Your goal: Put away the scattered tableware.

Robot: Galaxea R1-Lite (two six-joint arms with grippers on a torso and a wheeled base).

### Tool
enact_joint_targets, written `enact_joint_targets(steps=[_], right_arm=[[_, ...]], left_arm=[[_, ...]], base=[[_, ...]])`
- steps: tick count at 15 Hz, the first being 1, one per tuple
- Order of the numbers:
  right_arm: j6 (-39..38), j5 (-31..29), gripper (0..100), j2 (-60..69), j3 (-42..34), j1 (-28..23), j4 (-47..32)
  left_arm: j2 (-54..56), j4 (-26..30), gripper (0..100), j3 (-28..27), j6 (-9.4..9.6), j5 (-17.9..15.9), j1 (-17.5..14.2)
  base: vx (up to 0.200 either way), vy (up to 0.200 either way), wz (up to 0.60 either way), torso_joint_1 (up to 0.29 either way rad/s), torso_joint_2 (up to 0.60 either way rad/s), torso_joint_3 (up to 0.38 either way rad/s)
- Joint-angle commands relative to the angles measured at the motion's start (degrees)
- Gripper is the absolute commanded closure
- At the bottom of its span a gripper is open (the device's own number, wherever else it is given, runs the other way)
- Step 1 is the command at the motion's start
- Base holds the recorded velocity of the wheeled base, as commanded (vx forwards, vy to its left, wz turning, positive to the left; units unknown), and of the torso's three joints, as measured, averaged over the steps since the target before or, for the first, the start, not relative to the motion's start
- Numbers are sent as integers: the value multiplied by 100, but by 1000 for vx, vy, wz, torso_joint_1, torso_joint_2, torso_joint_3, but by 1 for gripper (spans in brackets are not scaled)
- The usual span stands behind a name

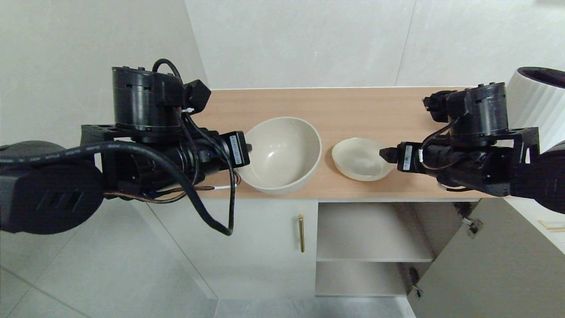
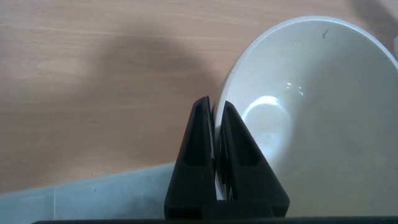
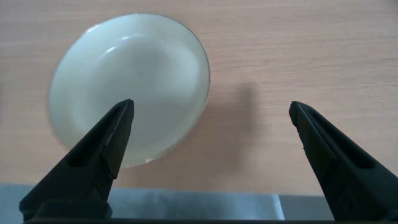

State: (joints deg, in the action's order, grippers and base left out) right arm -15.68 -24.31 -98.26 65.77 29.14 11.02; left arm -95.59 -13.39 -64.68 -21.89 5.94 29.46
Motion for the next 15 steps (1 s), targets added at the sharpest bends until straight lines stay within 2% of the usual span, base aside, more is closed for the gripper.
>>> enact_joint_targets(steps=[1,9,10,15], right_arm=[[-85,-100,0,-431,94,-4,32],[-366,-180,0,-748,367,-92,32],[-375,-171,100,-774,384,-92,32],[-480,-136,100,-756,384,-92,164]], left_arm=[[163,-6,100,35,1,-5,-2],[198,-6,100,44,1,-14,-2],[207,3,100,44,1,-5,24],[242,-6,100,35,1,-5,33]], base=[[0,0,0,0,0,0],[0,0,0,0,0,0],[0,0,0,0,0,0],[0,0,0,0,0,0]])
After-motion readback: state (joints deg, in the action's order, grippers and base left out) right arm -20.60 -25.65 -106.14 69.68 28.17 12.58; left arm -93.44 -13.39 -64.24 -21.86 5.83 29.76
